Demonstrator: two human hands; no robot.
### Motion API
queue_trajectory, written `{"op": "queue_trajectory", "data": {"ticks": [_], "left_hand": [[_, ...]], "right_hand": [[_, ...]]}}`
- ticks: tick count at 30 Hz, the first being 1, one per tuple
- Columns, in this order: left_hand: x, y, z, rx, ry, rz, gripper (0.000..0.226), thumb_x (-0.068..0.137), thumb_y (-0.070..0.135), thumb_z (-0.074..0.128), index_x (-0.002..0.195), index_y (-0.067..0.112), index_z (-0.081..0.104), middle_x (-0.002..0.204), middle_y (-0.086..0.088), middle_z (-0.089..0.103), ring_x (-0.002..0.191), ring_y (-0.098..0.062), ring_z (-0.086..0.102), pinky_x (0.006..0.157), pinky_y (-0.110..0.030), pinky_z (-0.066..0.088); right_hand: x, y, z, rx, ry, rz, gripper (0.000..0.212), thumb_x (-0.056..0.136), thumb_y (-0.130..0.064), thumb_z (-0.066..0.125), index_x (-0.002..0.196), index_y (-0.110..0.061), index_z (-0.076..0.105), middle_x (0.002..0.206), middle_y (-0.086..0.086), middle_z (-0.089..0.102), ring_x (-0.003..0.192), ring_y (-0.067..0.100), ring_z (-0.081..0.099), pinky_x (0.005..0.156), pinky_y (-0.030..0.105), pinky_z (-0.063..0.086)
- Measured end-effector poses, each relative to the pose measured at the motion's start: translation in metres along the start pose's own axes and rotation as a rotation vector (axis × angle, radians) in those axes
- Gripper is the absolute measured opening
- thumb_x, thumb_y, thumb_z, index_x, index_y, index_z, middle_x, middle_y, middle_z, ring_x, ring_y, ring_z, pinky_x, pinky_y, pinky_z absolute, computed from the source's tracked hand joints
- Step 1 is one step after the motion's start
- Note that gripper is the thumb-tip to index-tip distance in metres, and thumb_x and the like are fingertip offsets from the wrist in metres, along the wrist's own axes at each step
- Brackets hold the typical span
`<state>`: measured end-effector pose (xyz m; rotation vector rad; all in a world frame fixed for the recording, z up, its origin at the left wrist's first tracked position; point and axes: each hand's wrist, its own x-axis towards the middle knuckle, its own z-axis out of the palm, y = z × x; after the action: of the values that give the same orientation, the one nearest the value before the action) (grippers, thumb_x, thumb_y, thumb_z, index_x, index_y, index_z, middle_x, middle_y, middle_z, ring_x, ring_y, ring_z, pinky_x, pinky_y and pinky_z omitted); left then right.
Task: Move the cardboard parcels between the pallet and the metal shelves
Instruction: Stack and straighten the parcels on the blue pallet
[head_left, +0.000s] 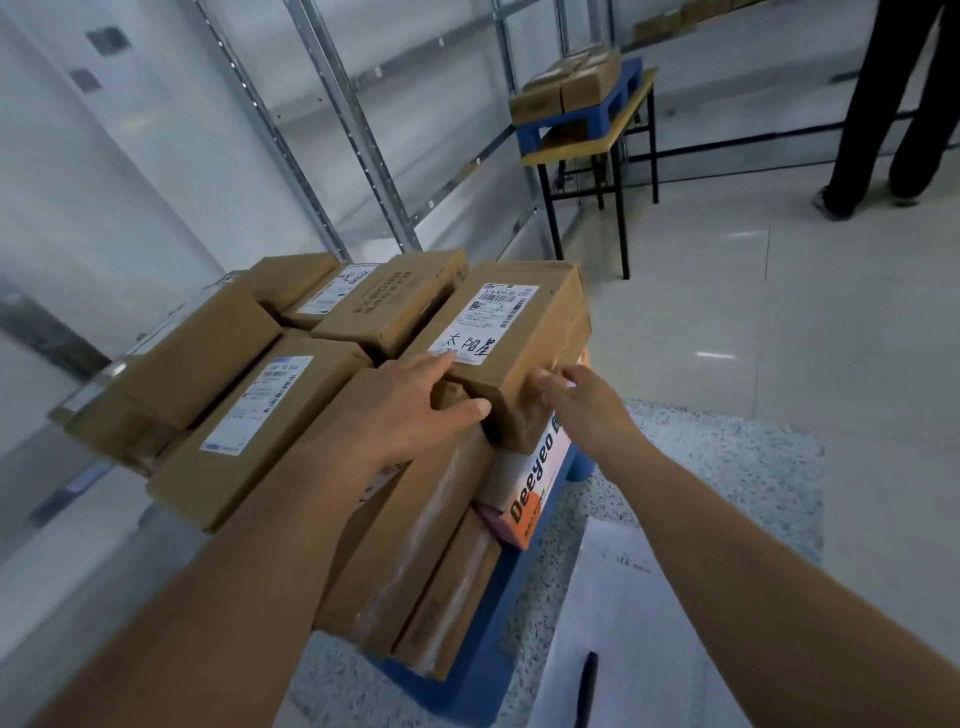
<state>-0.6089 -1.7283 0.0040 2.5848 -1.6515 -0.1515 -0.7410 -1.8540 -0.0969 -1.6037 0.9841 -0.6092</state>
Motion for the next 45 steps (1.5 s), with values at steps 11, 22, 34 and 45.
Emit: {"op": "queue_trajectory", "data": {"ticks": [11, 22, 34, 45], "left_hand": [[0.026, 0.024, 0.008, 0.141, 0.016, -0.096, 0.081, 0.077, 0.077, 0.04, 0.146, 0.039, 0.02, 0.154, 0.011, 0.023, 0.14, -0.017, 0.022, 0.104, -0.042, 0.032], [0.024, 0.015, 0.009, 0.1, 0.074, -0.094, 0.074, 0.081, 0.061, 0.05, 0.144, 0.028, 0.031, 0.147, 0.007, 0.036, 0.131, -0.017, 0.036, 0.099, -0.038, 0.036], [0.018, 0.006, 0.011, 0.114, 0.041, -0.103, 0.08, 0.079, 0.065, 0.049, 0.146, 0.032, 0.022, 0.152, 0.008, 0.027, 0.136, -0.018, 0.028, 0.102, -0.04, 0.032], [-0.106, -0.047, 0.008, -0.182, 0.083, -0.292, 0.109, 0.051, 0.094, 0.041, 0.145, 0.045, 0.015, 0.157, 0.008, 0.016, 0.142, -0.016, 0.017, 0.112, -0.052, 0.024]], "right_hand": [[0.07, 0.0, -0.043, 0.1, 0.025, -0.061, 0.059, 0.099, -0.041, 0.039, 0.15, -0.017, 0.021, 0.155, 0.007, 0.026, 0.138, 0.025, 0.03, 0.108, 0.039, 0.025], [0.077, 0.005, -0.029, -0.02, -0.069, -0.12, 0.048, 0.096, -0.033, 0.049, 0.139, -0.016, 0.036, 0.133, 0.009, 0.05, 0.106, 0.018, 0.046, 0.091, 0.035, 0.037], [0.072, 0.011, -0.027, -0.076, -0.084, -0.111, 0.053, 0.096, -0.027, 0.053, 0.142, -0.011, 0.032, 0.14, 0.012, 0.043, 0.112, 0.018, 0.044, 0.087, 0.028, 0.032], [-0.036, 0.062, 0.021, -0.035, 0.06, 0.026, 0.053, 0.097, -0.036, 0.047, 0.144, -0.013, 0.036, 0.143, 0.008, 0.044, 0.124, 0.025, 0.047, 0.099, 0.036, 0.039]]}}
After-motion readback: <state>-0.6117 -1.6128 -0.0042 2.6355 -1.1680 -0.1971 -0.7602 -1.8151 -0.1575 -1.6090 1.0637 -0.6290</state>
